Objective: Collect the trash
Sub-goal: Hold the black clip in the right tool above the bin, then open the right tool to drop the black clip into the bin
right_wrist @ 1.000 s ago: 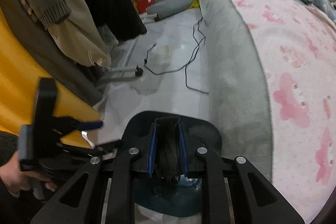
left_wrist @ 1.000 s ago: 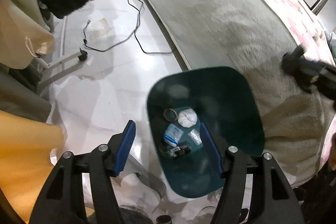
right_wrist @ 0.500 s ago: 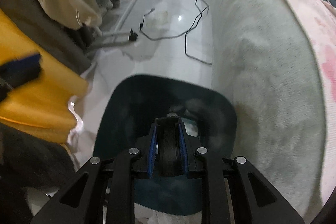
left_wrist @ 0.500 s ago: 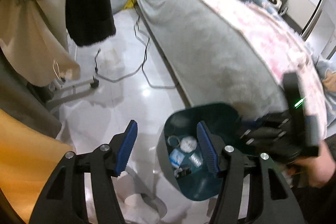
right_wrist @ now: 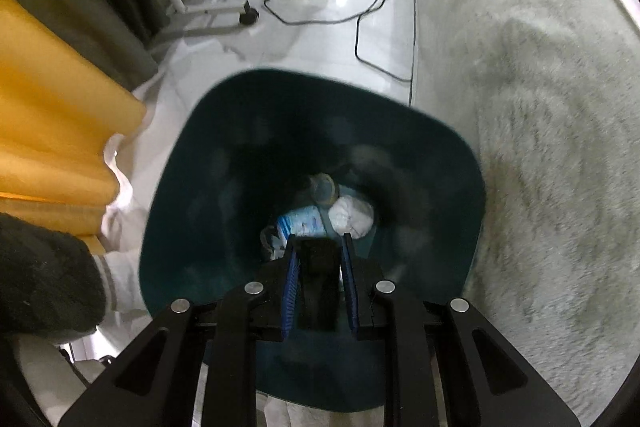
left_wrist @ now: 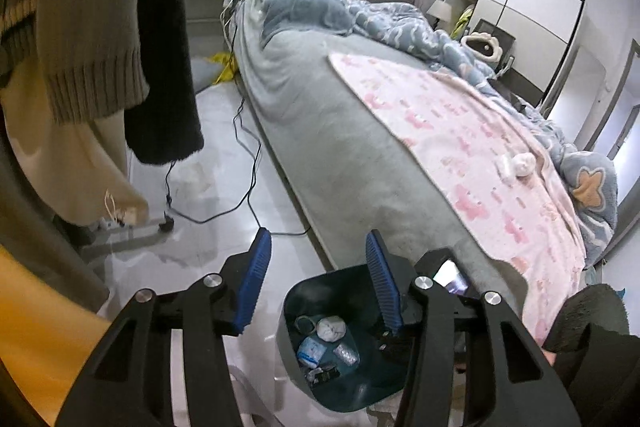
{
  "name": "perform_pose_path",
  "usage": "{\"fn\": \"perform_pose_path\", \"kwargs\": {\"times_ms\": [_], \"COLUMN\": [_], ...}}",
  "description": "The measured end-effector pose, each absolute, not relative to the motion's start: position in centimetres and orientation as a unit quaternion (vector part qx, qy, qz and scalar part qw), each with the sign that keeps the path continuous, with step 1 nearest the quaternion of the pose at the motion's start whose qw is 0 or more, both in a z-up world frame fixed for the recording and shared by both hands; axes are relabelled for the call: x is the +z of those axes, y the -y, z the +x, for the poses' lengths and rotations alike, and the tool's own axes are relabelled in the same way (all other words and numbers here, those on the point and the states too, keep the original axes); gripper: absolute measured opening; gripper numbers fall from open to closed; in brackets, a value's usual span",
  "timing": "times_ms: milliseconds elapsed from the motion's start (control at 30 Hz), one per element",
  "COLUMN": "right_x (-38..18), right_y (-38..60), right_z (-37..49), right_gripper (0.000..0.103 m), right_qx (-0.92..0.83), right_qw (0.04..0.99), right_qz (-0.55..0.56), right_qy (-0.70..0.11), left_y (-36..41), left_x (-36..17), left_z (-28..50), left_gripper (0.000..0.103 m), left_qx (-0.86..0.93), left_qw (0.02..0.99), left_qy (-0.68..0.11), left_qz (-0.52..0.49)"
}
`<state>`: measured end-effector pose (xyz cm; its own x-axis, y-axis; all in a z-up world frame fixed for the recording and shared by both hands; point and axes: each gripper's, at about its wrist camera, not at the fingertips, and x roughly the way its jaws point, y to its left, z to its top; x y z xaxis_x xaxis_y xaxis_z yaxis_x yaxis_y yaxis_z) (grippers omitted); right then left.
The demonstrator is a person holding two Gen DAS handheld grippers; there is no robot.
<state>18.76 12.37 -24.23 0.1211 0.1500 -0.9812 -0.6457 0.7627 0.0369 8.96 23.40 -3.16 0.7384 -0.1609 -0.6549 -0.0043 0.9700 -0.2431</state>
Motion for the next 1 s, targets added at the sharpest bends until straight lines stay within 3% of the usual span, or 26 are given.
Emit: {"fn": "perform_pose_path", "kwargs": {"times_ms": [100, 167, 200, 467, 733, 833, 1000], "right_x": [-24.7, -24.6, -24.7, -23.4, -18.8, -16.2, -12.2], "right_y": [-12.4, -12.5, -12.5, -12.5, -11.2, -10.2, -7.4], "right_z": [18.6, 18.4, 18.4, 18.6, 18.2, 18.5, 19.2], "right_gripper": [0.030, 0.052, 0.053, 0.060, 0.063, 0.063, 0.066], "right_qx": [0.277, 0.279, 0.279, 0.291, 0.322, 0.329, 0.323], "right_qw": [0.714, 0.716, 0.717, 0.734, 0.775, 0.798, 0.830], "right_qz": [-0.213, -0.214, -0.214, -0.191, -0.182, -0.162, -0.141], "right_qy": [-0.607, -0.604, -0.602, -0.583, -0.512, -0.479, -0.432], "left_y": [-22.9, -22.8, -22.7, -22.2, -20.6, -19.1, -16.2], "left_x": [-2.3, -1.7, -1.6, 0.5, 2.3, 3.2, 4.0], "left_z": [8.8, 8.6, 8.5, 8.5, 9.7, 9.9, 10.3], "left_gripper": [0.052, 0.052, 0.052, 0.052, 0.054, 0.062, 0.067], "left_qx": [-0.049, -0.053, -0.053, -0.062, -0.069, -0.086, -0.104], "left_qw": [0.930, 0.932, 0.933, 0.939, 0.943, 0.946, 0.950], "left_qy": [-0.349, -0.342, -0.341, -0.320, -0.308, -0.296, -0.284], "left_qz": [-0.109, -0.106, -0.106, -0.112, -0.109, -0.105, -0.079]}}
